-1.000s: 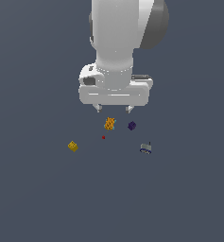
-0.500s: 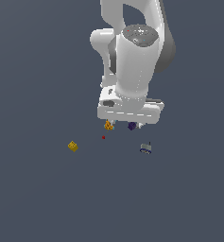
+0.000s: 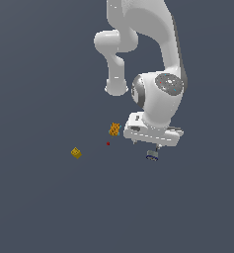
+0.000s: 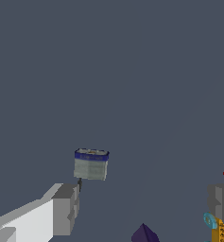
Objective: Pick up a designated object from a clutter of objects.
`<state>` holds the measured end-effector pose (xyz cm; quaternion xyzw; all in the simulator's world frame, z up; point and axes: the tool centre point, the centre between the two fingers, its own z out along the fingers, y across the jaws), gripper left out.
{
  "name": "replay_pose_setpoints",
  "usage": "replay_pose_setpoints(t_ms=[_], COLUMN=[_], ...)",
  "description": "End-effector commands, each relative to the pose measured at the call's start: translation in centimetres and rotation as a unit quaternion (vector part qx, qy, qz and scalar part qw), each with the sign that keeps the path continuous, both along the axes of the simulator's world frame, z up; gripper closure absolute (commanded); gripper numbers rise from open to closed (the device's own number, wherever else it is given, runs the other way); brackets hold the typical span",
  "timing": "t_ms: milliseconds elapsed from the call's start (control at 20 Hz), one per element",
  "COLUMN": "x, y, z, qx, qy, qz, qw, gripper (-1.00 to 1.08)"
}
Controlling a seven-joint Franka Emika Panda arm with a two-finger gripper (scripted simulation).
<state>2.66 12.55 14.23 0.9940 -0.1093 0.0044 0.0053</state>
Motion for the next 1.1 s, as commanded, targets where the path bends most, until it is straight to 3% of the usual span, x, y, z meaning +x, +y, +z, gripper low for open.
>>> replay_pose_setpoints(t_ms=[0, 500, 1050], x=[-0.4, -2.1, -2.4], y=[1.6, 5.4, 5.8], z=[-2.2, -7.3, -8.7], qx=[0.001, 0.005, 0.006], qy=[0.0, 0.003, 0.004], qz=[-0.012, -0.038, -0.04], qw=[0.9999, 0.9992, 0.9992], gripper=[-0.92, -0.92, -0.92])
